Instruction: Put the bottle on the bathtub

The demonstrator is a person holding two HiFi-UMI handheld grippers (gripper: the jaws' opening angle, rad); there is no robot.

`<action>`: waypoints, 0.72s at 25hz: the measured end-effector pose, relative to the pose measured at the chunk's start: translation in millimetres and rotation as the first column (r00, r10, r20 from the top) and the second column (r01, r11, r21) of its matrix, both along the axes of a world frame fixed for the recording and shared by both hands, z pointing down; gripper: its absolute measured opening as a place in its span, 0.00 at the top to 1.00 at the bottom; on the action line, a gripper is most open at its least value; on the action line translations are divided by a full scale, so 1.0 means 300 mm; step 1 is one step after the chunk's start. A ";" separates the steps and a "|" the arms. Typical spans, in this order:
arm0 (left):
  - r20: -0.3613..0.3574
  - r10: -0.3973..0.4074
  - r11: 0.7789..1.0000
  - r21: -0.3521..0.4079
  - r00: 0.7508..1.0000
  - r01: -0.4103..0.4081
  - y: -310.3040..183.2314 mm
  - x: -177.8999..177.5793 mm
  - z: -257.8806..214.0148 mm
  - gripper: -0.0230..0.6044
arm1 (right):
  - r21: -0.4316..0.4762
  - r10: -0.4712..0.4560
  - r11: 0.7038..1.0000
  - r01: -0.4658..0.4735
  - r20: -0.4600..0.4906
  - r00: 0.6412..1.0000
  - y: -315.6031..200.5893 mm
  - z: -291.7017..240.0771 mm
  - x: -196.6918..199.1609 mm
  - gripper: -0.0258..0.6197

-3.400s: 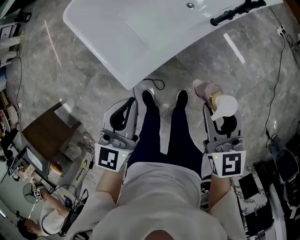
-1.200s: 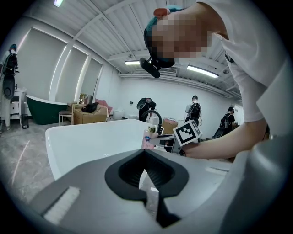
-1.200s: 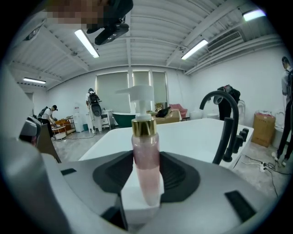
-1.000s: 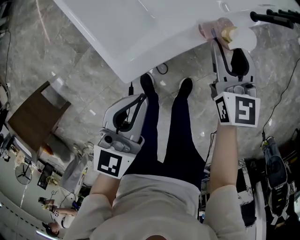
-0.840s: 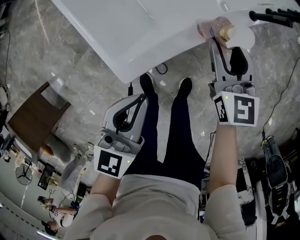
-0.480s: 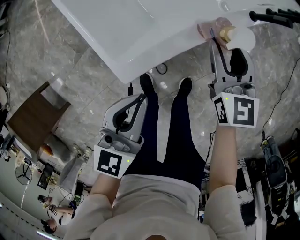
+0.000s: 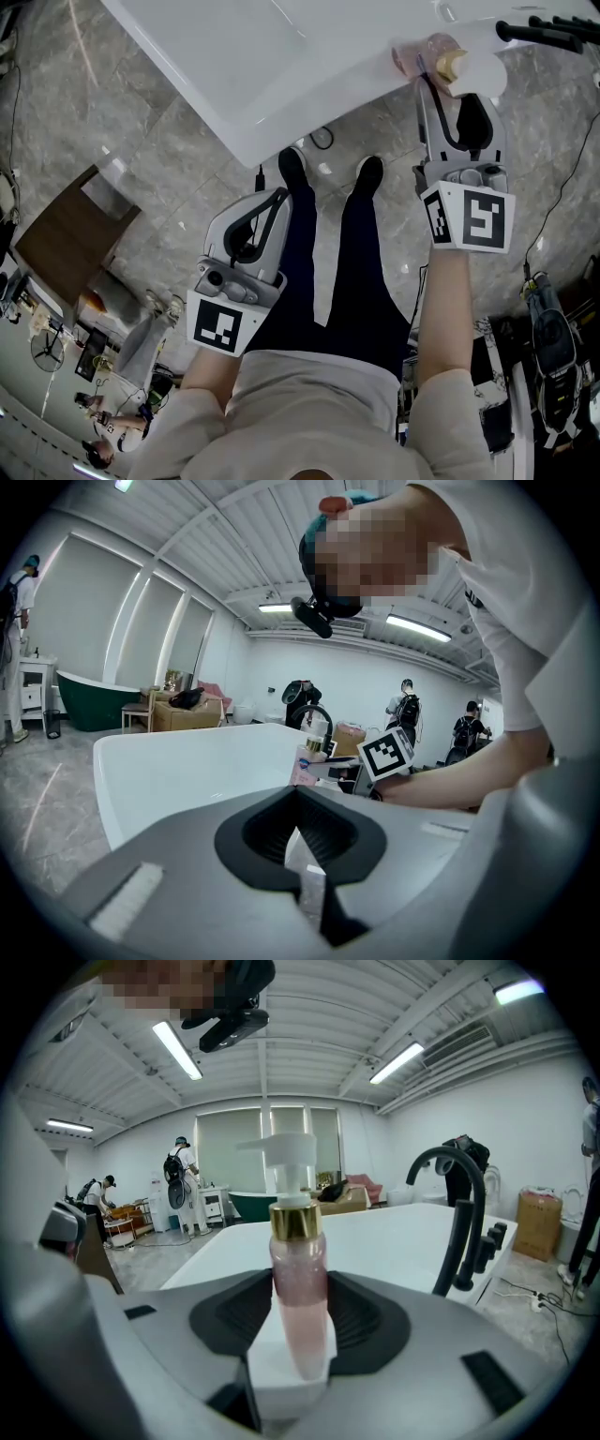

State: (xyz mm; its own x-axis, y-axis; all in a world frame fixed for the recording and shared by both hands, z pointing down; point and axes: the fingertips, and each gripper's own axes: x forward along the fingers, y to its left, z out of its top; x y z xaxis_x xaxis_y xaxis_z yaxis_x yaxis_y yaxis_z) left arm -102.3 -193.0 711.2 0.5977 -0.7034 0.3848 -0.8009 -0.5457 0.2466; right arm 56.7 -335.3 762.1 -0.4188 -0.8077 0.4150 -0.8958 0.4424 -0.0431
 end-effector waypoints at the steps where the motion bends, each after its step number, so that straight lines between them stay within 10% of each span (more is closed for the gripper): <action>1: 0.000 0.000 1.000 -0.002 1.000 0.000 0.002 0.001 0.002 0.96 | 0.001 0.002 1.000 -0.002 0.000 1.000 0.001 0.001 0.002 0.67; 18: -0.002 -0.009 1.000 0.002 1.000 0.009 0.026 -0.010 -0.008 0.96 | 0.019 0.005 1.000 -0.006 0.044 0.999 0.086 -0.039 0.017 0.46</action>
